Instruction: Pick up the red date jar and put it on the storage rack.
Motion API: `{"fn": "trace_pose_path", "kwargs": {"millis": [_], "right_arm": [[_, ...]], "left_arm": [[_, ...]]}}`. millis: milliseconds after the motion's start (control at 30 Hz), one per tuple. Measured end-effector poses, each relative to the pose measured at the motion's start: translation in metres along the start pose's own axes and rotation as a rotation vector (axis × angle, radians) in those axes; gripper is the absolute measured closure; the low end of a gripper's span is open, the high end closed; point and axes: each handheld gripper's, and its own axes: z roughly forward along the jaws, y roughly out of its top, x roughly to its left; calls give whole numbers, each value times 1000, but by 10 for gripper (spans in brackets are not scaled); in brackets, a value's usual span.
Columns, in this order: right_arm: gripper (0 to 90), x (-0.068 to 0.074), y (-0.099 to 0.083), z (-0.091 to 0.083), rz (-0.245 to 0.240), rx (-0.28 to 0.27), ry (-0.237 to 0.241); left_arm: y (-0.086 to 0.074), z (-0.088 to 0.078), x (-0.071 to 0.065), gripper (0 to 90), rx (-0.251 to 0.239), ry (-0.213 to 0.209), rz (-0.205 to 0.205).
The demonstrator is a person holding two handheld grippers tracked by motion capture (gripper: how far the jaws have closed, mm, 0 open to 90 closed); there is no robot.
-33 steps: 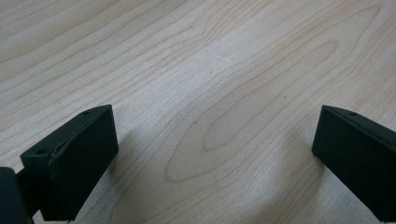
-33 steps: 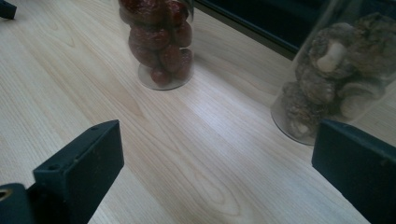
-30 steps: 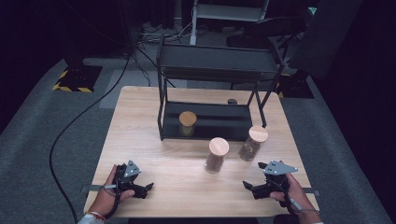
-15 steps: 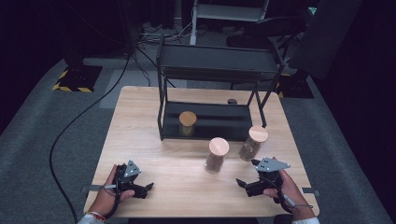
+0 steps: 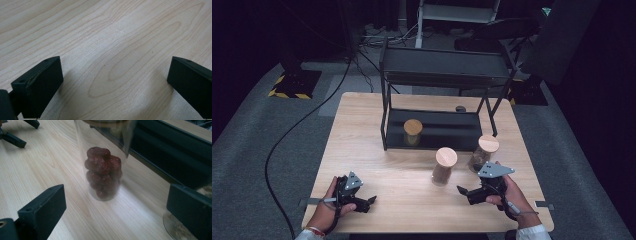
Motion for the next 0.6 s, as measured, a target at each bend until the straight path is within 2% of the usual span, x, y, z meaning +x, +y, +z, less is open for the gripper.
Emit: {"fn": "trace_pose_path", "kwargs": {"millis": [600], "right_arm": [[26, -1, 22, 23, -19, -23, 17]], "left_arm": [[0, 0, 0, 0, 0, 0, 0]]}}
